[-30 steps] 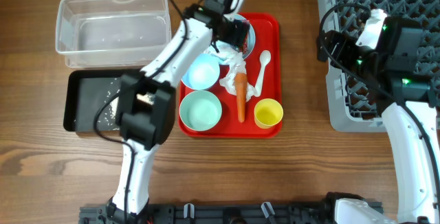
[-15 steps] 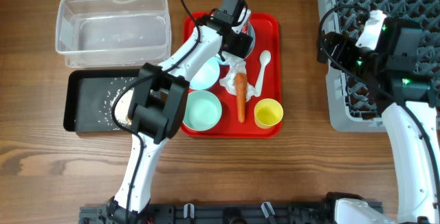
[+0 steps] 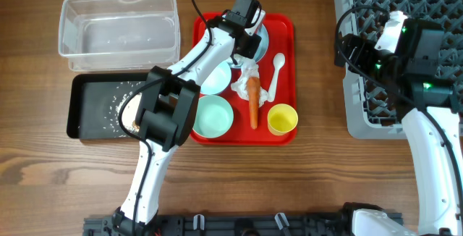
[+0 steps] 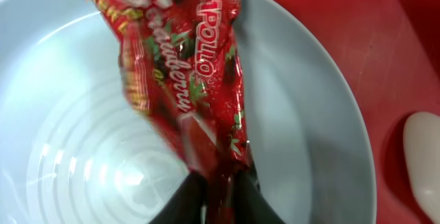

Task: Sort waste into correct bins and load items into the dishwasher rack

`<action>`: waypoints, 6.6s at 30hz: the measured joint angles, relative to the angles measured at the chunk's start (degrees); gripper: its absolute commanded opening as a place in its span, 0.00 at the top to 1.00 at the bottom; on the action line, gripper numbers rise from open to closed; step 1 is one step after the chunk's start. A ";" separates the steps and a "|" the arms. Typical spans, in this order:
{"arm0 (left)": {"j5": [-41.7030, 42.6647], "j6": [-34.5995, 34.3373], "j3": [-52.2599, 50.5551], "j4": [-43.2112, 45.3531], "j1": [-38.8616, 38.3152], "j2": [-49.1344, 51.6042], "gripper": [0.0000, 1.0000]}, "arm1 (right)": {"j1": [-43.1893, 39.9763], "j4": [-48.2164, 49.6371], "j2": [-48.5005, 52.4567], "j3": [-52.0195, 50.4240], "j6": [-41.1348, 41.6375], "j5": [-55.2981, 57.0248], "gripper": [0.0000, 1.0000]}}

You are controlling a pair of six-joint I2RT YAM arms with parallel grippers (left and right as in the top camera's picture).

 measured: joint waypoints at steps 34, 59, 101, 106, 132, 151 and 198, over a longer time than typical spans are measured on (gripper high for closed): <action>-4.50 -14.12 1.01 -14.14 15.76 -13.94 0.96 | 0.00 -0.11 0.00 0.00 -0.39 2.32 0.00; -0.31 -16.65 1.01 -18.73 21.24 -13.94 0.15 | 0.00 -0.13 0.00 0.00 -0.39 2.34 0.00; 1.42 -4.28 0.98 -13.53 3.52 -2.21 0.84 | 0.00 -0.59 0.00 0.00 -0.39 2.34 0.01; 1.42 -3.85 0.98 -12.90 3.48 -1.60 0.96 | 0.00 -0.59 0.00 0.00 -0.39 2.34 0.00; -9.55 -3.85 4.52 -15.30 17.20 -17.29 0.96 | 0.00 -1.01 0.00 0.00 -0.39 2.34 0.00; -9.42 -4.28 3.43 -18.97 21.57 -17.14 0.09 | 0.00 -1.11 0.00 0.00 -0.39 2.34 0.00; 6.56 -0.52 -13.81 -9.68 -4.44 -13.27 0.60 | 0.00 -1.77 0.00 0.00 -0.39 2.34 0.00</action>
